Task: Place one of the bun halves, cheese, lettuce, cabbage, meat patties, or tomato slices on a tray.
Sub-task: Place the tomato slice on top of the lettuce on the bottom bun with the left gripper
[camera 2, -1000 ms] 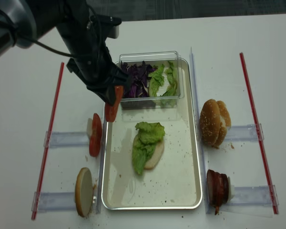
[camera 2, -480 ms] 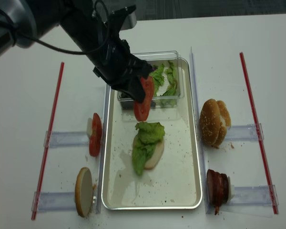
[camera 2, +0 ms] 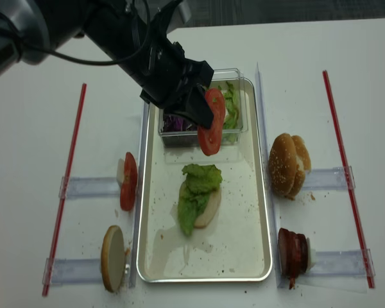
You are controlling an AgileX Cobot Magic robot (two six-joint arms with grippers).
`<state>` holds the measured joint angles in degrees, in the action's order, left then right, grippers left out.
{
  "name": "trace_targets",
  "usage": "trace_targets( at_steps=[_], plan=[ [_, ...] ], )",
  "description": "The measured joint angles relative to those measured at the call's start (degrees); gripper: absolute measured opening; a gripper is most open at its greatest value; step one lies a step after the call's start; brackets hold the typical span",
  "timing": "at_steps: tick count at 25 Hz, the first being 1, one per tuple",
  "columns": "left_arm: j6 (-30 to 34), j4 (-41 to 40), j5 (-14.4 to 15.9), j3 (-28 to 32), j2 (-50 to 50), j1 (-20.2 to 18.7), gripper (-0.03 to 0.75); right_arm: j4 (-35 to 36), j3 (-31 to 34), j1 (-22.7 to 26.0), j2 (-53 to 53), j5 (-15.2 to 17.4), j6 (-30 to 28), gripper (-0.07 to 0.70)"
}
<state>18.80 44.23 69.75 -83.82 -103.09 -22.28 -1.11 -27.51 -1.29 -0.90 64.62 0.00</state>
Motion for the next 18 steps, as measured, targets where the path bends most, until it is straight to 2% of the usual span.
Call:
trace_targets(
  at_steps=[5, 18],
  plan=[
    [0.22, 0.93, -0.11, 0.87, 0.00, 0.00, 0.011, 0.00, 0.00, 0.00, 0.00, 0.00, 0.00, 0.571],
    [6.78, 9.01, -0.86, 13.29, 0.00, 0.00, 0.011, 0.00, 0.00, 0.00, 0.00, 0.00, 0.00, 0.571]
  ],
)
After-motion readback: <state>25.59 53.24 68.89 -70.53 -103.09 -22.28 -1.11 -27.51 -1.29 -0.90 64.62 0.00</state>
